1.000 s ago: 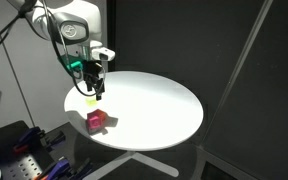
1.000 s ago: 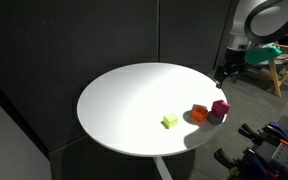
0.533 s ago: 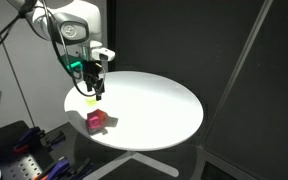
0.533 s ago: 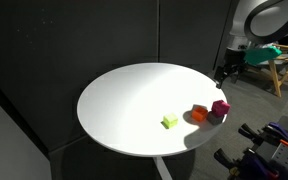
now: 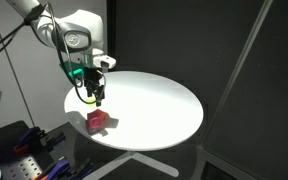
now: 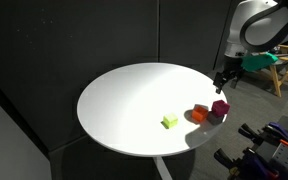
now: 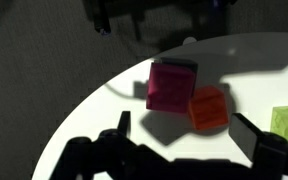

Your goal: Pick up the pink block and put it on the lime green block

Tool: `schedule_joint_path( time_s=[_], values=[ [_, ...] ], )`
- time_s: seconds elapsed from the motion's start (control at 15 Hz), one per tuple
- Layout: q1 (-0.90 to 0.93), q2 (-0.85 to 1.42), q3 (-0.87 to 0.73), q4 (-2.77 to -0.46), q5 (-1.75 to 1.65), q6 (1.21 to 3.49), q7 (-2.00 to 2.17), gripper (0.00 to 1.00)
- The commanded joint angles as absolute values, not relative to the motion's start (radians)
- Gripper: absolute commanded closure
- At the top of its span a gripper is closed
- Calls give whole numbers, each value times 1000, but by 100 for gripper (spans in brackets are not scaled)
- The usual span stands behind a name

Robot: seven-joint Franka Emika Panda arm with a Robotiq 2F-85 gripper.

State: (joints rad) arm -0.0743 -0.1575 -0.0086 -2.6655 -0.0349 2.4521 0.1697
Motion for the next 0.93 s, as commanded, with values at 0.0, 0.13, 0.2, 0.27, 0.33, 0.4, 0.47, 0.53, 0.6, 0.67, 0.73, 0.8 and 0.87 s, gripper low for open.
schedule_joint_path(
  time_s=[0.0,0.13,0.2,0.27,0.33,0.4,0.47,0.53,0.6,0.67,0.73,0.8,0.87],
  values=[
    [-84,-118,-11,-2674,-81,2524,212,0],
    [-82,-93,-11,-2678,-94,2555,223,0],
    [-81,-81,-11,-2681,-99,2570,227,0],
    [-79,-69,-12,-2681,-105,2580,234,0],
    [-78,-57,-13,-2682,-113,2590,240,0],
    [-77,-45,-15,-2683,-117,2598,243,0],
    [-76,-33,-17,-2682,-120,2605,246,0],
    [-75,-22,-19,-2682,-122,2609,248,0],
    [-74,-13,-21,-2682,-123,2613,247,0],
    [-73,-4,-24,-2682,-121,2617,245,0],
    [-72,5,-26,-2682,-120,2621,242,0],
    [-71,12,-29,-2682,-118,2625,239,0],
    [-71,19,-32,-2683,-115,2628,234,0]
  ],
)
